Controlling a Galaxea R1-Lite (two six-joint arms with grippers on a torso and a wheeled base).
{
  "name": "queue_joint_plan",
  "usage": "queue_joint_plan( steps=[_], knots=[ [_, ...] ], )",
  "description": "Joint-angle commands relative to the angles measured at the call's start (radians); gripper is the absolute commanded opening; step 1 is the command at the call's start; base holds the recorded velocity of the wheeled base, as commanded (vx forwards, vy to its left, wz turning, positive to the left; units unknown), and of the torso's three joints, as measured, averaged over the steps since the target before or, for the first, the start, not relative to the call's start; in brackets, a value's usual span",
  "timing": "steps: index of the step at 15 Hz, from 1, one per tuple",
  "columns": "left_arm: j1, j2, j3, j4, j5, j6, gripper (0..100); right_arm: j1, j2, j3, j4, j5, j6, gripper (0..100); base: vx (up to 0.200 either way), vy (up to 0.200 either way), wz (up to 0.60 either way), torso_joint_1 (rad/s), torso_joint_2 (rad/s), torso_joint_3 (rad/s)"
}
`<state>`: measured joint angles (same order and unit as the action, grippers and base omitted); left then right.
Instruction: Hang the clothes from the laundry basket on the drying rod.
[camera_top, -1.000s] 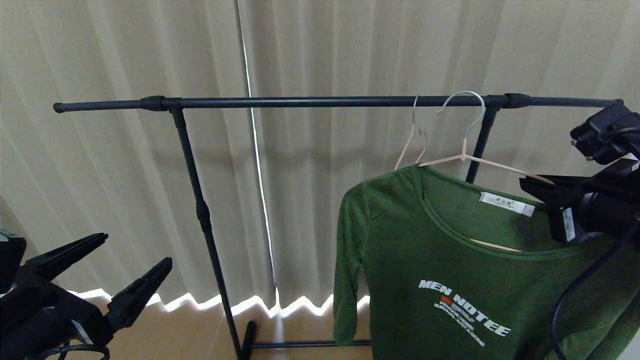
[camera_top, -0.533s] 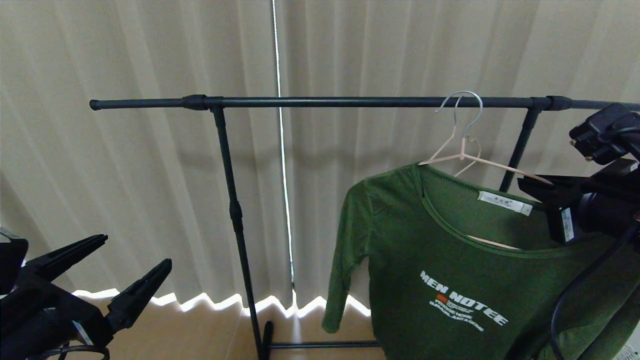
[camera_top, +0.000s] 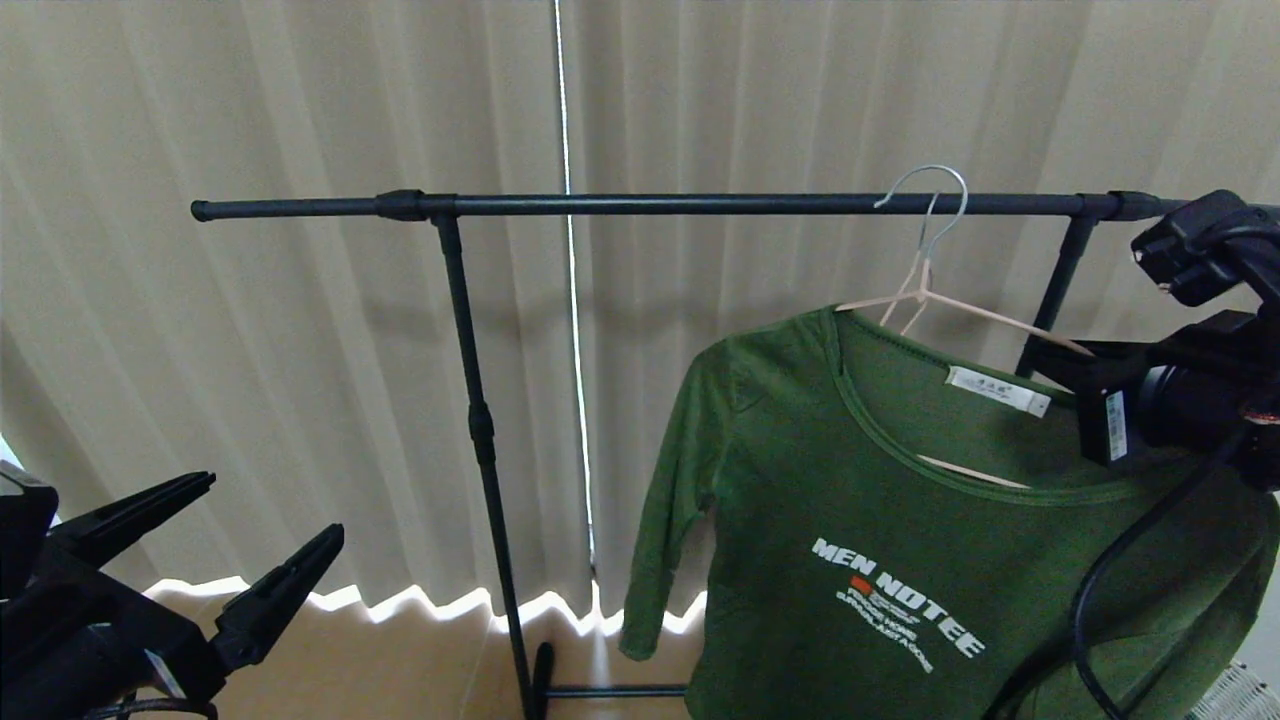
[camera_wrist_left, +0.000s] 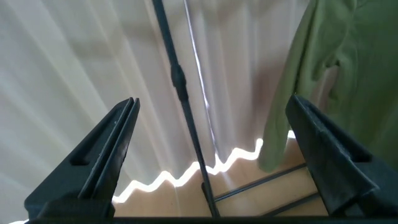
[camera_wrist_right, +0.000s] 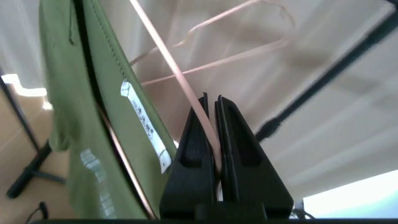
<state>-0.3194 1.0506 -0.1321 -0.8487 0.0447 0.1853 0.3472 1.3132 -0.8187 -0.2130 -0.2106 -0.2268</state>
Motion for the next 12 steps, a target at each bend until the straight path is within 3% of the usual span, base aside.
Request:
queue_joint_plan(
  steps=[1,12],
  knots=[
    [-0.018,0.005,0.002,-0.001,0.0,-0.001,100,0.001,0.015,-0.023,0.0,-0.001,0.003,0,0.2,0.0,0.0,-0.002,0.0,0.002],
    [-0.026,-0.001,0.0,0.0,0.001,0.0,100,-0.013,0.044,-0.073,0.018,-0.019,0.015,0,0.2,0.0,0.0,0.002,0.0,0.002]
  ],
)
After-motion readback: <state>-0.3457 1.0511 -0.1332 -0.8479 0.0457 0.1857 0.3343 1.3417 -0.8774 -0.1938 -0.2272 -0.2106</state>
